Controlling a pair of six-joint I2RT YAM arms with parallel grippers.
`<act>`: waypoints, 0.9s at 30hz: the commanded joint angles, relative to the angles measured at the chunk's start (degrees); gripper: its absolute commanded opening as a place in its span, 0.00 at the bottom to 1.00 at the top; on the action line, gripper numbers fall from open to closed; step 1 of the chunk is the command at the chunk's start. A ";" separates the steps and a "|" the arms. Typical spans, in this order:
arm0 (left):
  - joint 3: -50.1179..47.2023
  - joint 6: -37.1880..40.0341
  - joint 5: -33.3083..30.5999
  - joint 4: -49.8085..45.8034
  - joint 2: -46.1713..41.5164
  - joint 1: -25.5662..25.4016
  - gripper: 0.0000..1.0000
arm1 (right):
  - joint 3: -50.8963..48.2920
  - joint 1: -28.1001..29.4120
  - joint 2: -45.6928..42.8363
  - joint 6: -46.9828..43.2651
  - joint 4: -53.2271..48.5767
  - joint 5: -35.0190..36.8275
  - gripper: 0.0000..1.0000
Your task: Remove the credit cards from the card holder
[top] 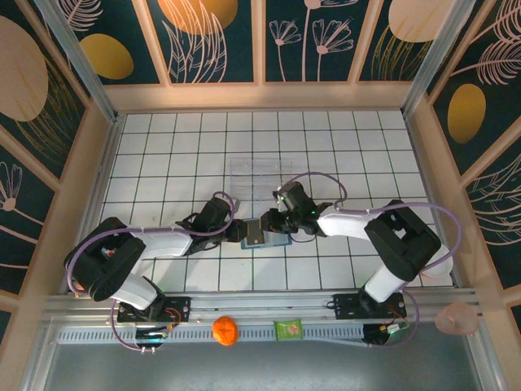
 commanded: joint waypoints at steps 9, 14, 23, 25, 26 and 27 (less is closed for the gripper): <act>0.09 0.79 -0.55 -0.11 2.49 -0.23 0.17 | 0.30 0.30 2.40 0.69 0.64 -1.29 0.25; -0.01 0.85 -0.07 0.21 2.58 -0.19 0.16 | 0.69 0.57 3.43 0.69 1.02 -1.91 0.25; -0.24 0.60 0.76 0.41 2.36 -0.23 0.12 | 1.08 0.66 4.10 0.37 1.43 -2.40 0.12; -0.36 0.59 0.43 0.23 1.98 -0.23 0.12 | 1.09 0.66 3.60 0.39 0.82 -1.55 0.05; -0.37 0.55 0.31 0.18 1.81 -0.23 0.12 | 0.93 0.66 3.30 0.45 0.59 -1.04 0.04; -0.45 0.59 0.24 0.10 1.64 -0.23 0.12 | 0.87 0.75 2.87 0.52 0.17 -0.38 0.02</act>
